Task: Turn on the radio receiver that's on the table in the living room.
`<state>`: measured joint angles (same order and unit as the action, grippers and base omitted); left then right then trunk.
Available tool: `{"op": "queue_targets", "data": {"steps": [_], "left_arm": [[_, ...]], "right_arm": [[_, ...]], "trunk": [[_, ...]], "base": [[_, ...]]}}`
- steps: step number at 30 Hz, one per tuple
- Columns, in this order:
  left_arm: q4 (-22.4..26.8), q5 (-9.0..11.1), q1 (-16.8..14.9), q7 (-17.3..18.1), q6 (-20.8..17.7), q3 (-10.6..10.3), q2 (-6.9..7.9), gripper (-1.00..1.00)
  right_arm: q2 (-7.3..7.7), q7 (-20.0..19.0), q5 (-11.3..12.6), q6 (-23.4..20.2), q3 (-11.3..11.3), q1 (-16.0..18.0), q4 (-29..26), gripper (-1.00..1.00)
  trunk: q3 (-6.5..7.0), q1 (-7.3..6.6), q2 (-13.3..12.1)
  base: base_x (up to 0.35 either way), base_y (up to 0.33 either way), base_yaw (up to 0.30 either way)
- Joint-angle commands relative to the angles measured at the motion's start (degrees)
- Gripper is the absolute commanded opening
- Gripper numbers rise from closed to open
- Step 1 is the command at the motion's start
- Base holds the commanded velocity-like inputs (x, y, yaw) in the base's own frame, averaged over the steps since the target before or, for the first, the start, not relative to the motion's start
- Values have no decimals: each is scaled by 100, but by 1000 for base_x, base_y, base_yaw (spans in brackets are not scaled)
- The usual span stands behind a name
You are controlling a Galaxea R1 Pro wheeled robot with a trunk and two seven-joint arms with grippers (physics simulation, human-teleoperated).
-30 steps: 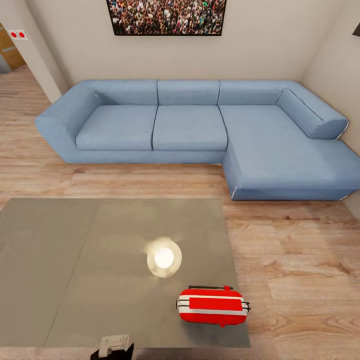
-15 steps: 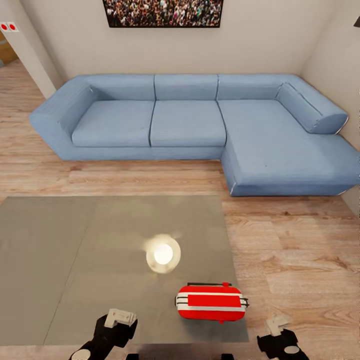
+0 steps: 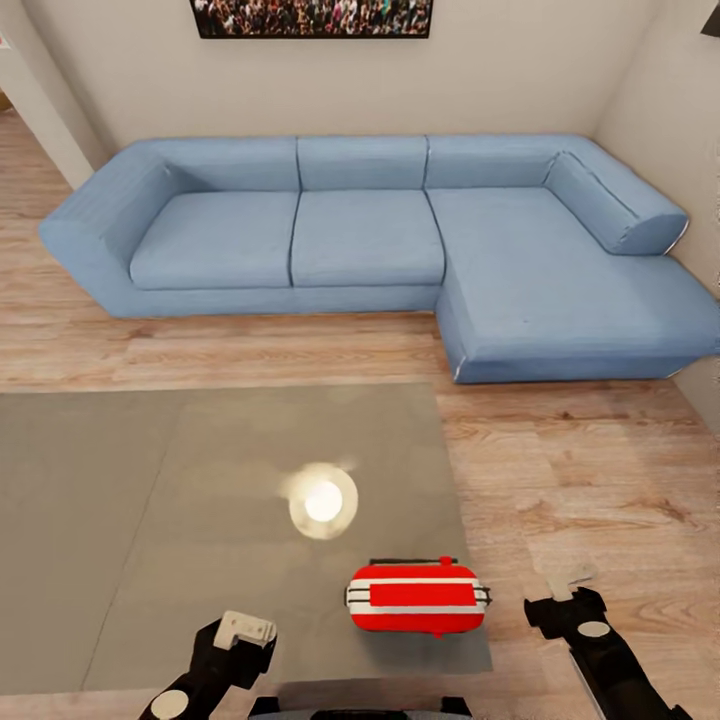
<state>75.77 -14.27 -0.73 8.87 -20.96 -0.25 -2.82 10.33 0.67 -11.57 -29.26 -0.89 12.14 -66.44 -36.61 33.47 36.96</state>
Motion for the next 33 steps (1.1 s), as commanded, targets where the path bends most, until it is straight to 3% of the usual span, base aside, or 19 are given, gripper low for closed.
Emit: {"op": "queue_targets", "data": {"steps": [1, 17, 33], "left_arm": [[0, 7, -1, 0, -2, 5, 8, 100], [-27, 13, -4, -8, 65, 58, 44, 100], [-3, 12, -5, -13, 75, 67, 37, 100]], "right_arm": [[-7, -7, 12, -128, -3, -1, -128, 100], [-73, -40, 38, -423, -63, -1, -648, 100], [-75, -40, -24, -416, -18, -1, -686, 100]], "trunk": [[-10, 0, 0], [-122, 0, 0], [-193, 0, 0]], "base": [[0, 0, -78], [0, 0, -54], [0, 0, 39]]}}
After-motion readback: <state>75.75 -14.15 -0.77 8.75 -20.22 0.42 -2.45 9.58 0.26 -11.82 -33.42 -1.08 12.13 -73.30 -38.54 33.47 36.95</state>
